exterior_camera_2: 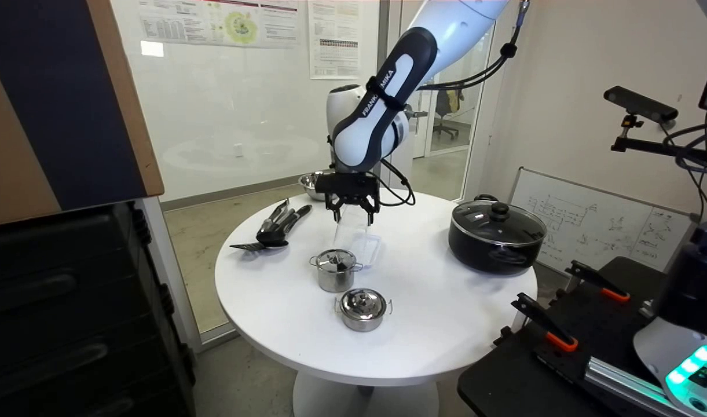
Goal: Put the clear box on the table
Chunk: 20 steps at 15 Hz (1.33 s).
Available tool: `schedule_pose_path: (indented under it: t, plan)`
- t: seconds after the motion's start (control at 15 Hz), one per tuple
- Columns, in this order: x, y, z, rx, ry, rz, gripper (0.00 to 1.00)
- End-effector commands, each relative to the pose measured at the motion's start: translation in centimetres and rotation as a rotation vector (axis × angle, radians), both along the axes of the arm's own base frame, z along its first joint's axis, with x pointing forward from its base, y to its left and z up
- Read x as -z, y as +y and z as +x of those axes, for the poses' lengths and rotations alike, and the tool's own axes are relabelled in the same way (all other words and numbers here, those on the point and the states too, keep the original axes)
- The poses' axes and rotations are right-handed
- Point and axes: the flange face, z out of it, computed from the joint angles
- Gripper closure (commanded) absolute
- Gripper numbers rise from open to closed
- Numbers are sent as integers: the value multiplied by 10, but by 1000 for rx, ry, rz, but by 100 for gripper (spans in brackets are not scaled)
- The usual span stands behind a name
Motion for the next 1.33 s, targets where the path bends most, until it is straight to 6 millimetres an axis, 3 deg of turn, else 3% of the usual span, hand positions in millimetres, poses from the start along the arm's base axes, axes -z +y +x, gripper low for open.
schedule_pose_path:
  t: [0.0,0.2,0.53,0.87,1.07,1.27]
  plan:
    - [-19,3,-46,-193,41,-3,36]
    - [-19,0,-83,-321,84,-45,36]
    - [-15,-22,-158,-424,108,-121,36]
    - [15,-37,-231,-512,179,-178,36]
    - [43,-42,-252,-504,140,-208,36]
    - [58,-48,-249,-457,64,-241,36]
